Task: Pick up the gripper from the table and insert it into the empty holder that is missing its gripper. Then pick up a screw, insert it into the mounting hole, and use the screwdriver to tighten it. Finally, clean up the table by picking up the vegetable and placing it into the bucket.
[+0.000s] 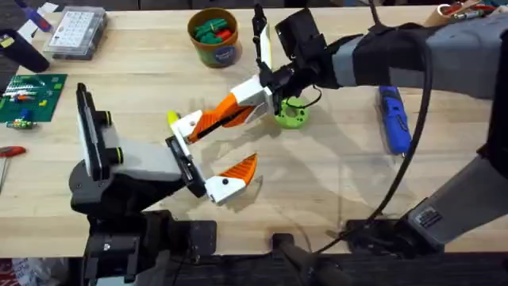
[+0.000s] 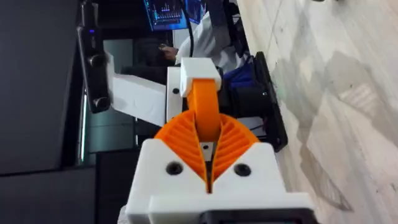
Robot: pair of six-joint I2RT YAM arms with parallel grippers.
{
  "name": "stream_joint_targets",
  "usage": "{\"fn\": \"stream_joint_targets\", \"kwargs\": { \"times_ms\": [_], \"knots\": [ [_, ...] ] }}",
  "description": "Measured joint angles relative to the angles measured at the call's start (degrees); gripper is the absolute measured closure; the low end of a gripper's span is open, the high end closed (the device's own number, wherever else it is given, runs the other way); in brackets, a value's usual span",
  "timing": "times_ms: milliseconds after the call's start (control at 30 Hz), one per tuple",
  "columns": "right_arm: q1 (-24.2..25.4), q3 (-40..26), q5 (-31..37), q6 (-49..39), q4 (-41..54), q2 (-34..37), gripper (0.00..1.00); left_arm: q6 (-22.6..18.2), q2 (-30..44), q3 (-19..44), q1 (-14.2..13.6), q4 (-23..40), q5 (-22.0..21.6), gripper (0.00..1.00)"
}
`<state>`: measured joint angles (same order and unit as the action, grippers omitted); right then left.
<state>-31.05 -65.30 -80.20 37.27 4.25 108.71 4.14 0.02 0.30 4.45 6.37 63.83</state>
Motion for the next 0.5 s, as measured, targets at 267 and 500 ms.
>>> {"fn": "stream_joint_targets", "kwargs": {
  "times_ms": [267, 500],
  "knots": [
    [0.00, 0.00, 0.00, -0.02, 0.00, 0.00, 0.996, 0.00, 0.02, 0.00, 0.00, 0.00, 0.00, 0.012],
    [-0.02, 1.21, 0.05, 0.37, -3.14, -0.33, 0.996, 0.14, 0.01, 0.00, 0.00, 0.00, 0.03, 0.012]
  ]
}}
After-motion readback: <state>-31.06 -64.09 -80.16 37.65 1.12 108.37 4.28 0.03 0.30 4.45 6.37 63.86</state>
